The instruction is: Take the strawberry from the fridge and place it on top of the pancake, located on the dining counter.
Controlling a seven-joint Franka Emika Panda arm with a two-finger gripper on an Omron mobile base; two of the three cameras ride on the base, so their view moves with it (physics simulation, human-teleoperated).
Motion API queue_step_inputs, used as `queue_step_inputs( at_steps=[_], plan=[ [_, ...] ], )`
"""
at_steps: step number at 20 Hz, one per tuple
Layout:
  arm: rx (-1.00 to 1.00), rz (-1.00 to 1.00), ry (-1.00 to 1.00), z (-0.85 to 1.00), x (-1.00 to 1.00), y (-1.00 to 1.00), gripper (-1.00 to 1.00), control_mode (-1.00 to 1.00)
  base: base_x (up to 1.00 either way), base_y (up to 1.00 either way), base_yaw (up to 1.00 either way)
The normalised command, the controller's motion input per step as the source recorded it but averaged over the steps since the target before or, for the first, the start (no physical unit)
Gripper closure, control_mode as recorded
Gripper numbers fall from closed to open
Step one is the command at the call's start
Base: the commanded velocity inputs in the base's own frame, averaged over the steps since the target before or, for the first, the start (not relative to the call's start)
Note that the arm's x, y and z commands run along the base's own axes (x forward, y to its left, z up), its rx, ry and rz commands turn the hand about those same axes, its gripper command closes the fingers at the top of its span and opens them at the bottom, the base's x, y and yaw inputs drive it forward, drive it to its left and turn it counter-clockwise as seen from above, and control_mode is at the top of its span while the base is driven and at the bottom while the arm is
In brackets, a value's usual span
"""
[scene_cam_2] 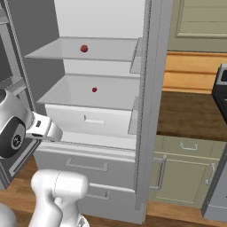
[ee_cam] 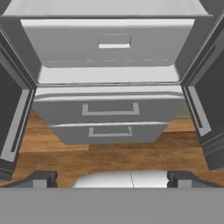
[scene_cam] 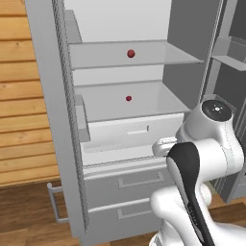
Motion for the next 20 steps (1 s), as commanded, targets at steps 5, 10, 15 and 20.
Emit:
queue_step_inputs(
  at_steps=[5, 10, 15, 20],
  plan=[
    [0.00, 0.00, 0.00, 0.00, 0.00, 0.00, -1.00, -1.00, 0.00, 0.00, 0.00],
    [0.00, 0.00, 0.00, 0.00, 0.00, 0.00, -1.00, 1.00, 0.52, 0.07, -0.04],
    [0.00, 0.00, 0.00, 0.00, 0.00, 0.00, -1.00, 1.00, 0.56, 0.02, -0.01],
    [0.00, 0.00, 0.00, 0.00, 0.00, 0.00, -1.00, 1.00, 0.52, 0.09, -0.01]
  ],
)
